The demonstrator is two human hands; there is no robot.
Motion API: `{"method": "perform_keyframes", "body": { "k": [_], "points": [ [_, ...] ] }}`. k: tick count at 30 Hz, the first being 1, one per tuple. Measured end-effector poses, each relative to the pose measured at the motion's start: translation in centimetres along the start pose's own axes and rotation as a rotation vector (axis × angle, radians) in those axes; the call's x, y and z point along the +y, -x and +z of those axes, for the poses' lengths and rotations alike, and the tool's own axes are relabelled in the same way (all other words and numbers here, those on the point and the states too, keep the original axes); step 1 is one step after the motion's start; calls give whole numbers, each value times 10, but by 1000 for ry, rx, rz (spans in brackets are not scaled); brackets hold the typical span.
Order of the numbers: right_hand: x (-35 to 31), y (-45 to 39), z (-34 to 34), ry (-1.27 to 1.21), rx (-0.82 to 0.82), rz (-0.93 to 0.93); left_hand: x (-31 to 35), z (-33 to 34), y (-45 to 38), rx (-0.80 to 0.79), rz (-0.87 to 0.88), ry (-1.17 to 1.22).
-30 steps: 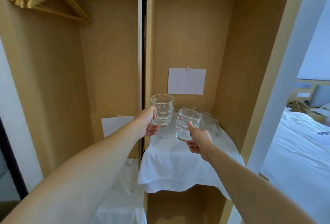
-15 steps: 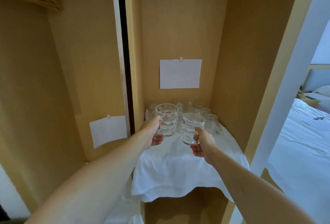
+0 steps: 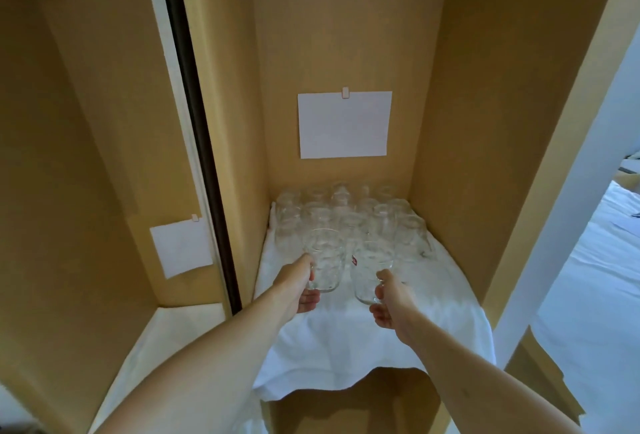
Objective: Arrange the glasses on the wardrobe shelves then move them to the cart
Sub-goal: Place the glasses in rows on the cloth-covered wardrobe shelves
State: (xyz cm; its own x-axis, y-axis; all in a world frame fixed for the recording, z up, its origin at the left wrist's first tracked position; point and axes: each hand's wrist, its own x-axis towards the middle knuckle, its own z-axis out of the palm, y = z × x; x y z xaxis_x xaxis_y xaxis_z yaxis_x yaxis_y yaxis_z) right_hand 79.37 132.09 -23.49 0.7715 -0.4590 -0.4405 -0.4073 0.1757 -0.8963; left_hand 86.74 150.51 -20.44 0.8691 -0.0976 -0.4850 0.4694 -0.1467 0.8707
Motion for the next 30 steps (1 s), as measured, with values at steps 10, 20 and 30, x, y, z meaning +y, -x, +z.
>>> {"method": "perform_keyframes", "body": {
  "k": [10, 20, 30],
  "points": [
    [13, -71, -24, 11, -71, 39, -27, 56, -35, 118, -81, 156],
    [18, -108, -29, -29, -191, -4, -38, 87, -56, 149, -118, 277],
    [22, -137, -62, -14, -40, -114, -36, 59, -62, 134, -135, 51]
  ]
}}
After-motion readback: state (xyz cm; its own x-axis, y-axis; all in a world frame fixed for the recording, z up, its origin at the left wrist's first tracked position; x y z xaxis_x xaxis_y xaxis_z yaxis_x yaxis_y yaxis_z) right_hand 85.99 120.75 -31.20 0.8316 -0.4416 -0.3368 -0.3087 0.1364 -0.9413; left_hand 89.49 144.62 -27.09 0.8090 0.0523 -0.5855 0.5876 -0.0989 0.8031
